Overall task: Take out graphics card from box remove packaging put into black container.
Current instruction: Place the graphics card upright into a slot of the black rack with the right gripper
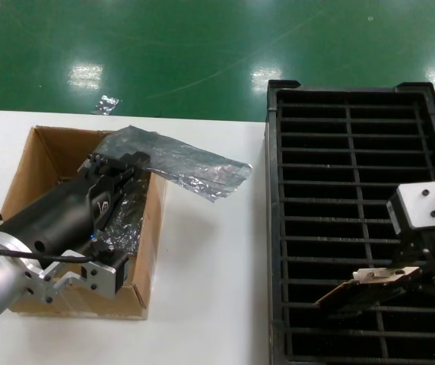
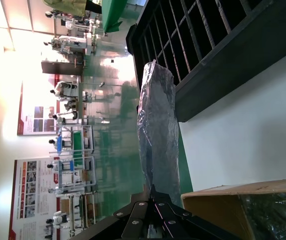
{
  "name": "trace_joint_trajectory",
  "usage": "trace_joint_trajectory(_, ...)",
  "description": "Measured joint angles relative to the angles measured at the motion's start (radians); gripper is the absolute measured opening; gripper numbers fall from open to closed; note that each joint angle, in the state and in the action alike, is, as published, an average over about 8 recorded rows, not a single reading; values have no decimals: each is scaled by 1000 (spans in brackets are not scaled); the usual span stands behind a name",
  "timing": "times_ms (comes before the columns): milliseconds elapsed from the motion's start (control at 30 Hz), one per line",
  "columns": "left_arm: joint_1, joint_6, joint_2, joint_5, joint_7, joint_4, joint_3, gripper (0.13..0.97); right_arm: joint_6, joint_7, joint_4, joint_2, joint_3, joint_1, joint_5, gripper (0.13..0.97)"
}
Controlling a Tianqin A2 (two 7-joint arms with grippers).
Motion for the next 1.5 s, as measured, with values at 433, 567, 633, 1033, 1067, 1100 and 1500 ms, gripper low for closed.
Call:
trace_joint_trajectory(433, 0, 0, 0, 0, 0, 0, 0, 138, 0, 22, 48, 32, 0, 9, 16, 187)
trace_joint_trajectory(567, 0, 0, 0, 0, 0, 0, 0, 138, 0, 18, 39, 25, 0, -7, 9, 187)
trace_joint_trajectory(633, 0, 0, 0, 0, 0, 0, 0, 138, 0, 15, 31, 22, 0, -14, 5, 187)
trace_joint_trajectory(1033, 0, 0, 0, 0, 0, 0, 0, 138, 0, 4, 10, 16, 0, -14, -2, 187)
trace_joint_trajectory(1067, 0, 0, 0, 0, 0, 0, 0, 138, 0, 5, 13, 17, 0, -12, 0, 187)
trace_joint_trajectory(1100, 0, 0, 0, 0, 0, 0, 0, 138, 0, 5, 16, 19, 0, -11, 3, 187)
trace_joint_trajectory(1500, 0, 0, 0, 0, 0, 0, 0, 138, 0, 18, 78, 56, 0, 11, 47, 187)
